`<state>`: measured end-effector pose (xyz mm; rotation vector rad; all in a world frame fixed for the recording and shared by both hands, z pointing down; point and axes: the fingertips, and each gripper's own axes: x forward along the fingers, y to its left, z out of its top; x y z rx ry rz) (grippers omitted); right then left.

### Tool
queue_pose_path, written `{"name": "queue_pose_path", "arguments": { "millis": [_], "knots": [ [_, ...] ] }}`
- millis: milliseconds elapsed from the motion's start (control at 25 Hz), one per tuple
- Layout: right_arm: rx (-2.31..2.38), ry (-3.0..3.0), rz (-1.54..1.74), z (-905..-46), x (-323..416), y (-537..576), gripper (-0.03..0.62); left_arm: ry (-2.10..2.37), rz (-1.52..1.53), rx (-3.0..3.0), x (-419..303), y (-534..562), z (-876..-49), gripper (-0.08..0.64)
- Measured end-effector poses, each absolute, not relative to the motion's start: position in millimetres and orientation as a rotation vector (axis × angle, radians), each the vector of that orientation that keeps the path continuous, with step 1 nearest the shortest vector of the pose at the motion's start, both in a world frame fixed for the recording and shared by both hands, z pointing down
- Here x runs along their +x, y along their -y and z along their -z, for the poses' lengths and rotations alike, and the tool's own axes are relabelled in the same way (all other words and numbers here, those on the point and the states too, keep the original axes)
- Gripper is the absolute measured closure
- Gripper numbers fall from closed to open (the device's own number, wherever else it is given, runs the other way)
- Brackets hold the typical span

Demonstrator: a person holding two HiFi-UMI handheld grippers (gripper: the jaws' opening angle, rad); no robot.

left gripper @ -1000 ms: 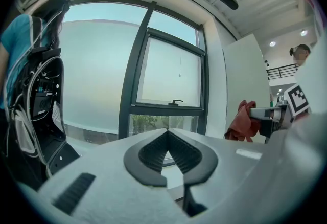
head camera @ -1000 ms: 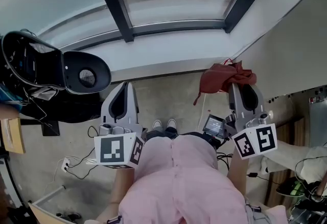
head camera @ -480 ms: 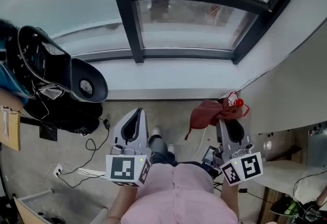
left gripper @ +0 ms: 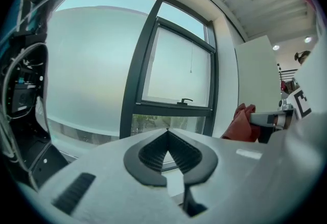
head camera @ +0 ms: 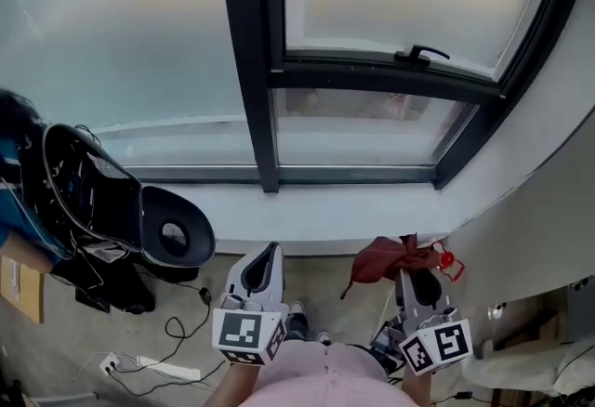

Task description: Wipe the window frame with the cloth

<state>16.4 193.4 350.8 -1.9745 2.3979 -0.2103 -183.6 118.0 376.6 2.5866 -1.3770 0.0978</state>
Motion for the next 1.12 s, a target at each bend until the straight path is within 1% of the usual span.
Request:
{"name": "queue_pose_path", "arguments": {
  "millis": [200, 400, 600, 760, 920, 1120],
  "knots": [
    [-2.055, -2.349, 0.270, -364.4, 31.5, -138.4, 0.520, 1.224, -0.136, 2.635, -139.3, -52.5, -384.7, 0.563],
    [-2.079, -2.355, 0.277, -358.8, -5.0, -165.8, 0.520, 1.217, -0.105, 2.632, -179.5, -88.6, -375.2, 0.563],
    [-2.012, -2.432, 0.260, -359.0, -7.8, -110.5, 0.520, 1.327, -0.079, 2.546, -194.4, -42.8, -386.4, 0.563],
    [-1.930, -2.500, 0.267, -360.6, -16.1, -85.5, 0.520, 1.405, -0.083, 2.494, -203.1, -33.5, -387.8, 0.563],
    [-1.848, -2.560, 0.297, -364.5, -15.4, -38.1, 0.520, 1.471, -0.080, 2.447, -201.5, 1.1, -388.3, 0.563],
    [-1.790, -2.588, 0.289, -358.6, 6.7, 20.2, 0.520, 1.508, -0.064, 2.440, -174.6, 54.5, -379.8, 0.563]
  ]
}}
